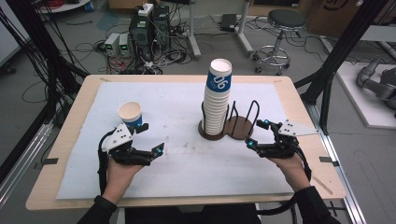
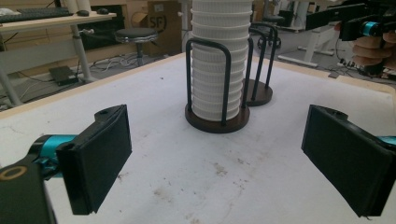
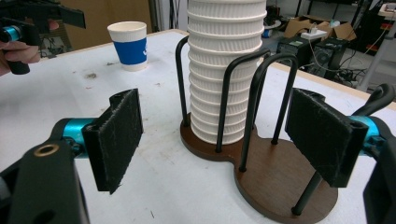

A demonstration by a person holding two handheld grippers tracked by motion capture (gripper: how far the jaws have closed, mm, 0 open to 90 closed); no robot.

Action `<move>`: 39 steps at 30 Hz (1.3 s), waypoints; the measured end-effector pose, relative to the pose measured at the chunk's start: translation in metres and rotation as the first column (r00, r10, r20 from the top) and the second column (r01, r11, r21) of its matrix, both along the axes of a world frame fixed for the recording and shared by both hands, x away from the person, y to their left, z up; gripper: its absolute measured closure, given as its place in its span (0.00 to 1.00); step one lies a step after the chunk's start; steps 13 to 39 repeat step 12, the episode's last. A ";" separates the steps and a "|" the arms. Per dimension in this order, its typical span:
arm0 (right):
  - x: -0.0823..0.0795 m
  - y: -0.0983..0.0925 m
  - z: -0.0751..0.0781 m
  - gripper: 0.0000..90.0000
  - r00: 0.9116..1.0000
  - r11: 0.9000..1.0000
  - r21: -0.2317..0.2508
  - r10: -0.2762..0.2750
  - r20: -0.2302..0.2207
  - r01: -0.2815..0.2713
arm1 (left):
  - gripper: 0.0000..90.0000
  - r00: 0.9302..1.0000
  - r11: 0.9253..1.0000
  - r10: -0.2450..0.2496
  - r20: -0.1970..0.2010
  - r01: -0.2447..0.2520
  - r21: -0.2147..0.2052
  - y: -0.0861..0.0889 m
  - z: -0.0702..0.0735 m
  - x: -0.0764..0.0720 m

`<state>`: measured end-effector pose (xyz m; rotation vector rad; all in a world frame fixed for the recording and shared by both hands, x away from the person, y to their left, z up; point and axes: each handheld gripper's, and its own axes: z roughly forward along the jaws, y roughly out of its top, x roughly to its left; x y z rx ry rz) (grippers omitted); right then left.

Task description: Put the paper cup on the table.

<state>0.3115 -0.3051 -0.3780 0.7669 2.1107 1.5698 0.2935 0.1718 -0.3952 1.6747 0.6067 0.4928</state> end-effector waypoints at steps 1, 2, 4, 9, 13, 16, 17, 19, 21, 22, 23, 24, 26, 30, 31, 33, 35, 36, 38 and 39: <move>0.000 -0.001 0.000 0.22 1.000 1.000 -0.001 0.000 0.002 0.000 | 0.09 1.000 1.000 0.001 -0.002 -0.001 -0.002 0.000 0.000 0.000; 0.000 -0.001 0.000 0.22 1.000 1.000 0.001 -0.001 0.001 0.001 | 0.09 1.000 1.000 0.003 -0.006 -0.003 0.002 0.000 -0.001 0.000; 0.000 0.000 0.000 0.22 1.000 1.000 -0.003 0.004 -0.006 -0.004 | 0.09 1.000 1.000 0.004 -0.006 -0.004 0.004 0.001 -0.001 0.000; 0.002 0.002 -0.001 0.22 1.000 1.000 -0.004 0.011 -0.006 -0.011 | 0.09 1.000 1.000 0.009 -0.006 -0.009 0.009 0.000 -0.002 0.001; 0.004 0.001 -0.002 0.22 1.000 1.000 0.001 0.010 -0.011 -0.010 | 0.09 1.000 1.000 0.017 -0.006 -0.017 0.009 -0.001 -0.002 0.001; 0.004 0.001 -0.002 0.22 1.000 1.000 0.001 0.010 -0.011 -0.010 | 0.09 1.000 1.000 0.017 -0.006 -0.017 0.009 -0.001 -0.002 0.001; 0.004 0.001 -0.002 0.22 1.000 1.000 0.001 0.010 -0.011 -0.010 | 0.09 1.000 1.000 0.017 -0.006 -0.017 0.009 -0.001 -0.002 0.001; 0.004 0.001 -0.002 0.22 1.000 1.000 0.001 0.010 -0.011 -0.010 | 0.09 1.000 1.000 0.017 -0.006 -0.017 0.009 -0.001 -0.002 0.001; 0.004 0.001 -0.002 0.22 1.000 1.000 0.001 0.010 -0.011 -0.010 | 0.09 1.000 1.000 0.017 -0.006 -0.017 0.009 -0.001 -0.002 0.001; 0.004 0.001 -0.002 0.22 1.000 1.000 0.001 0.010 -0.011 -0.010 | 0.09 1.000 1.000 0.017 -0.006 -0.017 0.009 -0.001 -0.002 0.001; 0.004 0.001 -0.002 0.22 1.000 1.000 0.001 0.010 -0.011 -0.010 | 0.09 1.000 1.000 0.017 -0.006 -0.017 0.009 -0.001 -0.002 0.001; 0.004 0.001 -0.002 0.22 1.000 1.000 0.001 0.010 -0.011 -0.010 | 0.09 1.000 1.000 0.017 -0.006 -0.017 0.009 -0.001 -0.002 0.001; 0.004 0.001 -0.002 0.22 1.000 1.000 0.001 0.010 -0.011 -0.010 | 0.09 1.000 1.000 0.017 -0.006 -0.017 0.009 -0.001 -0.002 0.001; 0.004 0.001 -0.002 0.22 1.000 1.000 0.001 0.010 -0.011 -0.010 | 0.09 1.000 1.000 0.017 -0.006 -0.017 0.009 -0.001 -0.002 0.001; 0.004 0.001 -0.002 0.22 1.000 1.000 0.001 0.010 -0.011 -0.010 | 0.09 1.000 1.000 0.017 -0.006 -0.017 0.009 -0.001 -0.002 0.001; 0.004 0.001 -0.002 0.22 1.000 1.000 0.001 0.010 -0.011 -0.010 | 0.09 1.000 1.000 0.017 -0.006 -0.017 0.009 -0.001 -0.002 0.001; 0.004 0.001 -0.002 0.22 1.000 1.000 0.001 0.010 -0.011 -0.010 | 0.09 1.000 1.000 0.017 -0.006 -0.017 0.009 -0.001 -0.002 0.001; 0.004 0.001 -0.002 0.22 1.000 1.000 0.001 0.010 -0.011 -0.010 | 0.09 1.000 1.000 0.017 -0.006 -0.017 0.009 -0.001 -0.002 0.001; 0.004 0.001 -0.002 0.22 1.000 1.000 0.001 0.010 -0.011 -0.010 | 0.09 1.000 1.000 0.017 -0.006 -0.017 0.009 -0.001 -0.002 0.001; 0.004 0.001 -0.002 0.22 1.000 1.000 0.001 0.010 -0.011 -0.010 | 0.09 1.000 1.000 0.017 -0.006 -0.017 0.009 -0.001 -0.002 0.001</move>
